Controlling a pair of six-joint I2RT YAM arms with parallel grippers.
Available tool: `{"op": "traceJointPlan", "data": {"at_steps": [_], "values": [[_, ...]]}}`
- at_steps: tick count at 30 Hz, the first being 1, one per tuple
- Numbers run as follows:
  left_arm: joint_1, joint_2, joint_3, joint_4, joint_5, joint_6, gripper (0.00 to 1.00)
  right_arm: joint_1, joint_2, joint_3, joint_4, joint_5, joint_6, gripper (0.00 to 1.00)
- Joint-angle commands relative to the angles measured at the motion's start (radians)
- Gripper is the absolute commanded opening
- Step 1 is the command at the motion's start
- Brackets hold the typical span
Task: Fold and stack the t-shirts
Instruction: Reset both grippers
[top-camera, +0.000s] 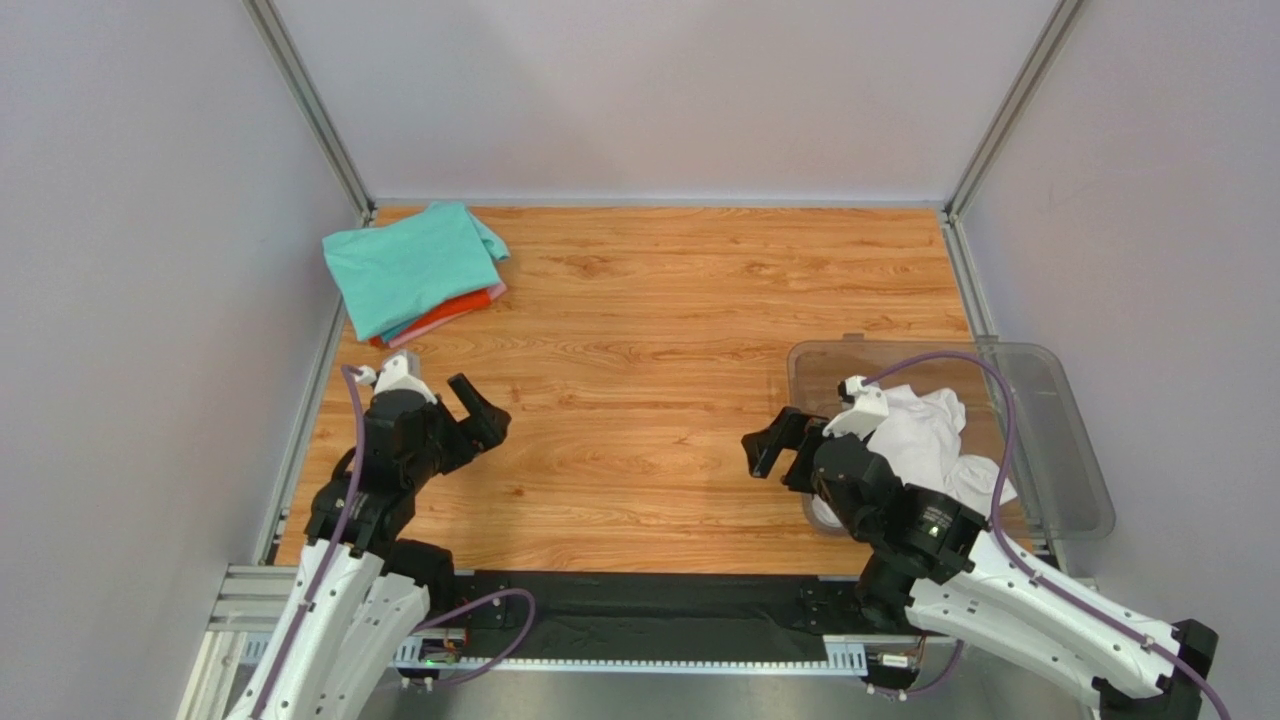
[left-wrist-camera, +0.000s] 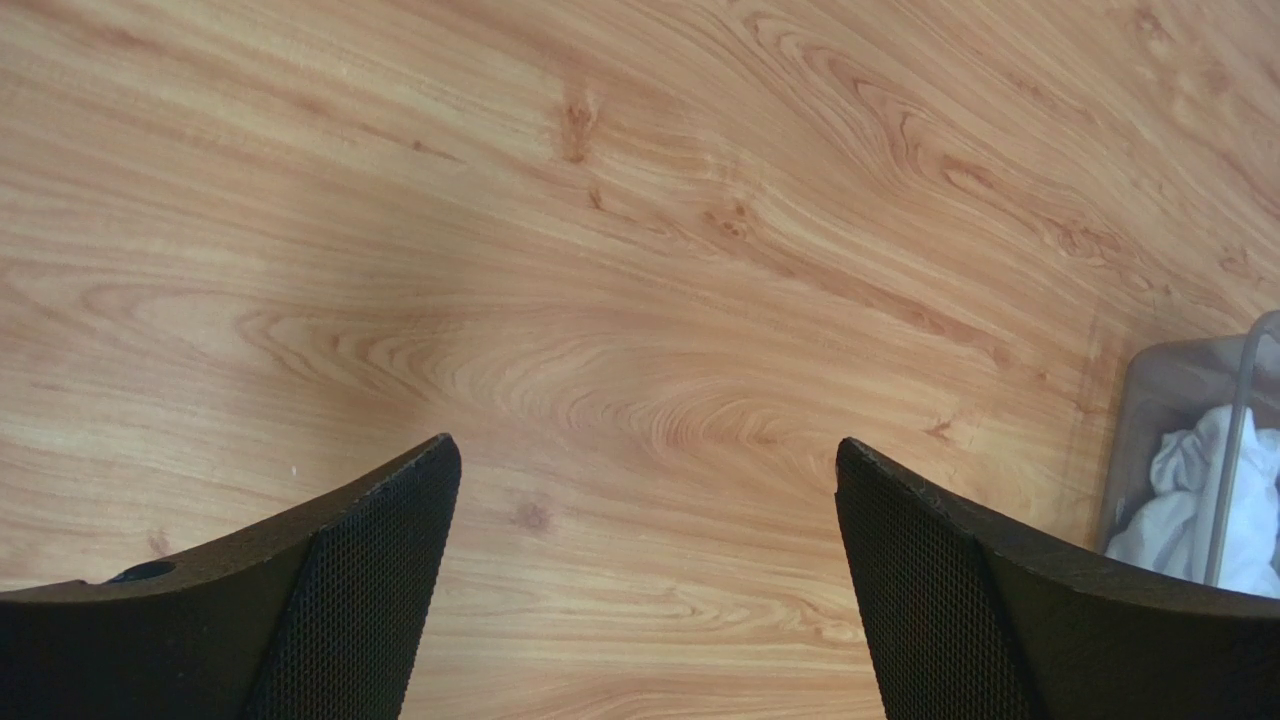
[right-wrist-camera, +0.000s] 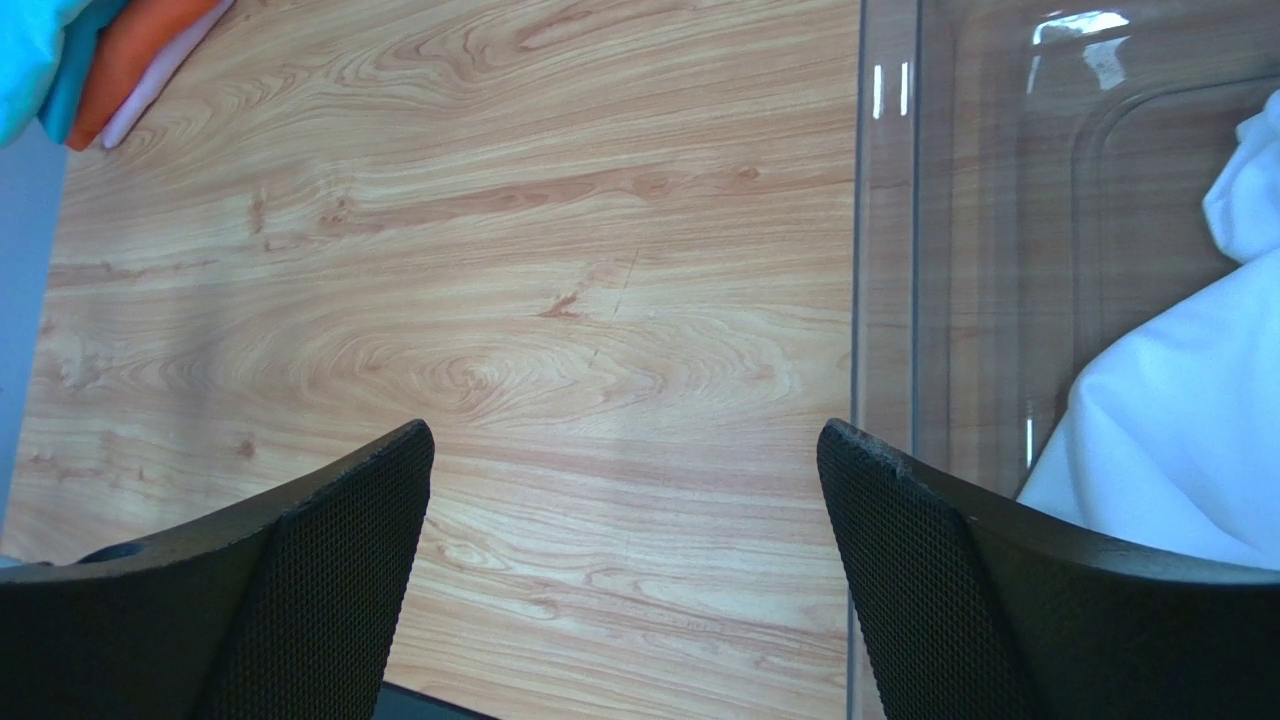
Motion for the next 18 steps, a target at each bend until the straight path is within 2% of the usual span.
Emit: {"op": "traceJointPlan", "data": {"at_steps": [1,18], "values": [[-0.002,-0.058,-0.035,-0.025,0.023,-0.051,1.00,0.002,-0.013,-0.007,0.014,-0.040,0.033,1.00],[-0.002,-0.025,-0.072,-0.023,0.046,-0.064,1.00,0.002,-0.033,-0.036,0.037,-0.079,0.054,1.00]]}}
